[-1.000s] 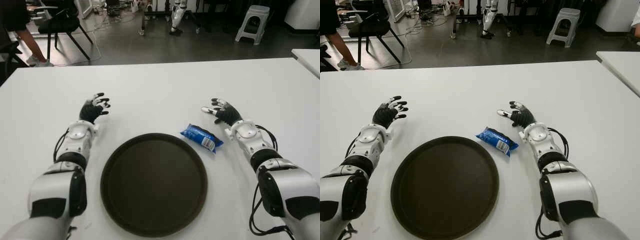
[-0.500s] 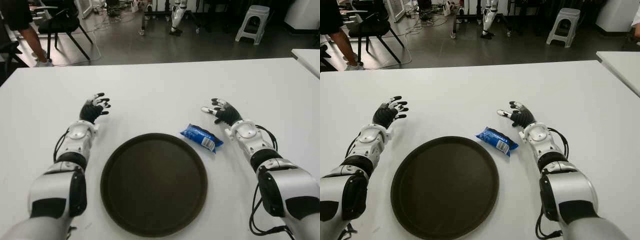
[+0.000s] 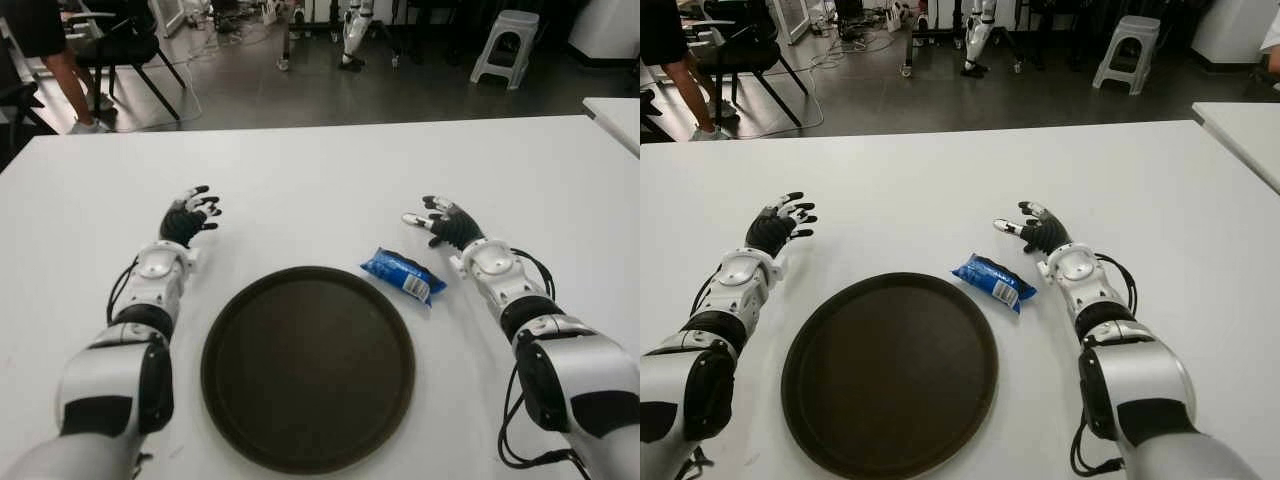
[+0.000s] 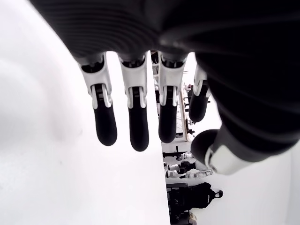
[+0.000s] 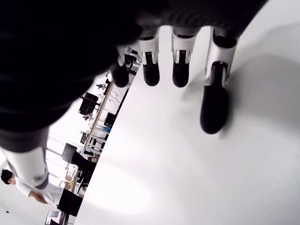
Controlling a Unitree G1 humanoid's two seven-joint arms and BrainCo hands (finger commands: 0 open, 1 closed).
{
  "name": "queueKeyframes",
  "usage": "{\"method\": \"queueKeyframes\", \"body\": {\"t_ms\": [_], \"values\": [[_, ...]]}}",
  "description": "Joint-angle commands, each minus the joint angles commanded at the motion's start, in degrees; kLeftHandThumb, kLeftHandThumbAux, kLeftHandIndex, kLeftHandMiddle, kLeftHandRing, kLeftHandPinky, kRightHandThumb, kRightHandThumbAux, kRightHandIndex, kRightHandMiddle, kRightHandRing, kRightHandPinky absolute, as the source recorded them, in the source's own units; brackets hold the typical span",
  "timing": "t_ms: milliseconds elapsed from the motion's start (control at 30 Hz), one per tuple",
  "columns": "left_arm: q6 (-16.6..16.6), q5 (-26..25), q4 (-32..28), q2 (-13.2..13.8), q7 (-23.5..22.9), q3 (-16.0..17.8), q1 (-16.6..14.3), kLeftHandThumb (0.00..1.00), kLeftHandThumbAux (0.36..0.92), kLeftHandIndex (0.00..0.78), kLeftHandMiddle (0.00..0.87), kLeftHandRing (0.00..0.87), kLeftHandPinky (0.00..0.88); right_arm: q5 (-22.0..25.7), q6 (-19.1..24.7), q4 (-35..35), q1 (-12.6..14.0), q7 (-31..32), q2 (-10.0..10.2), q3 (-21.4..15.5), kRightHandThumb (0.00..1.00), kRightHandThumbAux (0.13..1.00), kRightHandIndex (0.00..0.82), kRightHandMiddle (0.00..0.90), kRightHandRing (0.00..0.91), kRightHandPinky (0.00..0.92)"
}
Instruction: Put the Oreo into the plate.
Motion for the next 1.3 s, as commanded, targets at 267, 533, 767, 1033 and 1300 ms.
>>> {"method": "queueKeyframes", "body": {"t_ms": [267, 533, 767, 1033, 1300], "values": [[0.22, -0.23, 0.11, 0.13, -0.50, 0.24, 0.07, 0.034, 0.641, 0.190, 0.261, 0.277, 0.306, 0.88, -4.27, -1.36, -1.22, 0.01, -1.42, -0.57, 0.077, 0.542, 0.056, 0.105, 0.081, 0.040], [0.37, -0.46, 0.14, 0.04, -0.55, 0.52, -0.01, 0.024, 0.642, 0.187, 0.261, 0.278, 0.303, -0.12, -10.01, -4.22, -1.23, 0.11, -3.73, 1.03, 0.055, 0.546, 0.051, 0.111, 0.089, 0.036], [0.41, -0.30, 0.11, 0.10, -0.66, 0.40, -0.02, 0.010, 0.649, 0.178, 0.247, 0.263, 0.286, 0.02, -12.05, -6.11, -0.93, 1.22, -4.62, 1.77, 0.048, 0.535, 0.022, 0.067, 0.051, 0.022], [0.43, -0.44, 0.08, 0.16, -1.00, 0.50, 0.01, 0.023, 0.641, 0.185, 0.255, 0.270, 0.296, -1.57, -15.26, -11.73, 1.12, 2.33, -7.87, 4.33, 0.068, 0.508, 0.001, 0.008, 0.005, 0.001], [0.21, -0.68, 0.00, 0.03, -1.23, 0.77, 0.08, 0.051, 0.648, 0.187, 0.266, 0.281, 0.308, -5.76, -12.98, -22.42, 4.14, 2.00, -10.24, 8.13, 0.014, 0.554, 0.000, 0.000, 0.000, 0.000]]}}
